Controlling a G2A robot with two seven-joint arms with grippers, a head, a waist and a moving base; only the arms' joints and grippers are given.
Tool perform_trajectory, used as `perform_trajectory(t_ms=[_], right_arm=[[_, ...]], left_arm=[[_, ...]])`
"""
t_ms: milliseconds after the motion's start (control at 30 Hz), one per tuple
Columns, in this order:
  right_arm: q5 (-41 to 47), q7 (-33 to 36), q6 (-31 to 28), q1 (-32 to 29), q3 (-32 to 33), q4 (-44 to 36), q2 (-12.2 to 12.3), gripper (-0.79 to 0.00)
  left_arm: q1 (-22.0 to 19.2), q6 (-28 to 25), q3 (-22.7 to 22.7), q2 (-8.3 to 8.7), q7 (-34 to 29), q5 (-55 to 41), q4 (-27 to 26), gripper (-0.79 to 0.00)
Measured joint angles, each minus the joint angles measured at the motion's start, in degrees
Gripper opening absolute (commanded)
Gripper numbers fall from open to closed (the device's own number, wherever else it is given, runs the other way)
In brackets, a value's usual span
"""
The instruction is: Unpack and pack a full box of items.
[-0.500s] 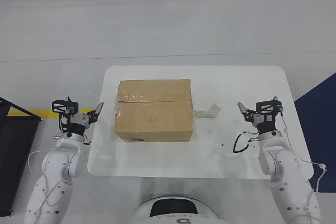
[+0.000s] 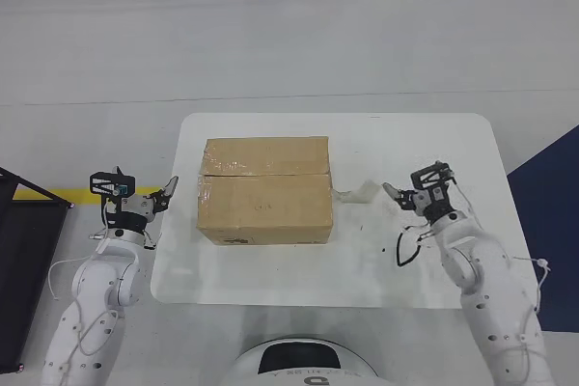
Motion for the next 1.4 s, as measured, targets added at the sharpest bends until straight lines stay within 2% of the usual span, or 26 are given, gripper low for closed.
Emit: perform_trajectory(t_ms=[267, 467, 700, 1033, 1267, 1400], right_arm=[[0.48, 6.2, -12.54, 3.72, -2.97, 2.08, 0.51, 0.0], [1.61, 7.85, -18.77, 5.7, -4.98, 2.99, 0.74, 0.0], [0.26, -0.63, -14.94, 4.94, -5.25, 2.92, 0.63, 0.0], [0.21, -0.78, -14.93, 4.99, -5.23, 3.04, 0.64, 0.0], [1.59, -4.22, -16.33, 9.79, -7.85, 6.91, 0.3, 0.0], [1.05, -6.66, -17.08, 10.44, -8.94, 7.79, 0.25, 0.0]], left_arm=[[0.0, 0.0, 0.0, 0.0, 0.0, 0.0, 0.0, 0.0], [0.0, 0.0, 0.0, 0.0, 0.0, 0.0, 0.0, 0.0], [0.0, 0.0, 0.0, 0.0, 0.0, 0.0, 0.0, 0.0], [0.0, 0.0, 0.0, 0.0, 0.0, 0.0, 0.0, 0.0], [0.0, 0.0, 0.0, 0.0, 0.0, 0.0, 0.0, 0.0], [0.0, 0.0, 0.0, 0.0, 0.0, 0.0, 0.0, 0.0]])
